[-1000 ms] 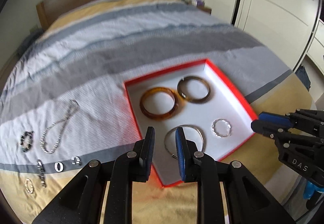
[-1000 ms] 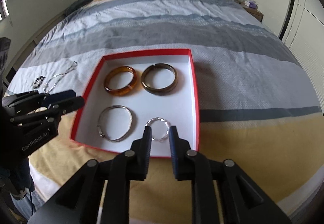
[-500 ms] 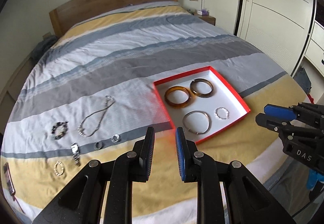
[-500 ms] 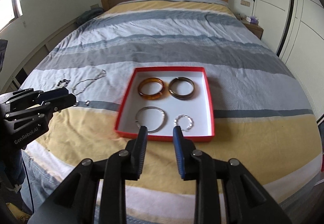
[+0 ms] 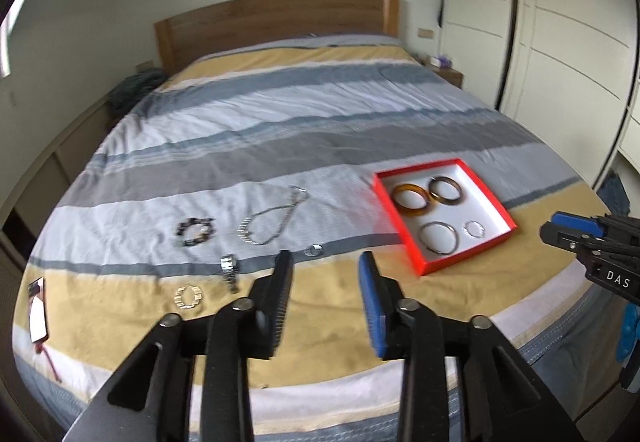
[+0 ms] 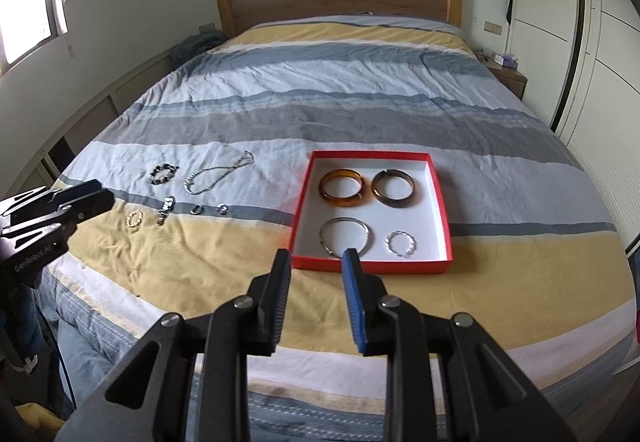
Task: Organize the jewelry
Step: 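Withdraw both tools from the box back over the bed cover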
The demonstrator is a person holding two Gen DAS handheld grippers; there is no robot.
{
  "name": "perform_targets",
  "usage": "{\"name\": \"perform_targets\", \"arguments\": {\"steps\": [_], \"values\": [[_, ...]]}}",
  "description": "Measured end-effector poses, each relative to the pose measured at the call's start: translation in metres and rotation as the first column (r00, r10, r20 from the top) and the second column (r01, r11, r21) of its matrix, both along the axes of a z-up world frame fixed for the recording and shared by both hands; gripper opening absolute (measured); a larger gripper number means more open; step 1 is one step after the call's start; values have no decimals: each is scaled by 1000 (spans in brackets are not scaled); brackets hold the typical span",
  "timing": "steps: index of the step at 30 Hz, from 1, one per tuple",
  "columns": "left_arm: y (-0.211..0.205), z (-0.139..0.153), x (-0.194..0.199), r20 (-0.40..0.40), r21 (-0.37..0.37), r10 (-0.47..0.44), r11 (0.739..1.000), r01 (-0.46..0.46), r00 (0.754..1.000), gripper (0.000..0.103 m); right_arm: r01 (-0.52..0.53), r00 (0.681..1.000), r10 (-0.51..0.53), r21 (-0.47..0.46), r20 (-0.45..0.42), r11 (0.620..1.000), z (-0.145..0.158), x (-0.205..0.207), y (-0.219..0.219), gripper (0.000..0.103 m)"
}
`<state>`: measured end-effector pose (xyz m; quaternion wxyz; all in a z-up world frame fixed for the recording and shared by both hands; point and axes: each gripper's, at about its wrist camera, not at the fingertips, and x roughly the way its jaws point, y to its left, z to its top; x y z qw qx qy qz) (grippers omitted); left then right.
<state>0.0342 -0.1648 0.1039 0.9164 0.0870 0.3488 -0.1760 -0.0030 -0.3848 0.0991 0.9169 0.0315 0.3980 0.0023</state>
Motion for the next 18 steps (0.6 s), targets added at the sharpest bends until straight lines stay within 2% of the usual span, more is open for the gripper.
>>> {"name": "perform_targets", "arguments": {"steps": [2, 5, 9, 13, 18], "values": [[16, 6, -6, 18, -10, 27, 1000, -27, 999, 43, -3, 1000, 3, 6, 14, 1000, 5, -4, 6, 26], [40, 14, -15, 48, -17, 67, 998, -66, 997, 46, -11, 1000, 11, 10, 29, 1000, 10, -9, 14, 33], [70, 20, -25, 74, -29, 125, 992, -123, 989, 50, -27, 998, 26, 21, 50, 999, 16, -14, 24, 34], [105, 18, -31, 81, -26, 198, 980, -197, 977, 50, -46, 998, 45, 33, 54, 998, 17, -16, 31, 34], [140, 8, -29, 50, -37, 275, 961, -273, 960, 50, -64, 997, 62, 46, 39, 997, 9, -12, 37, 34]]}}
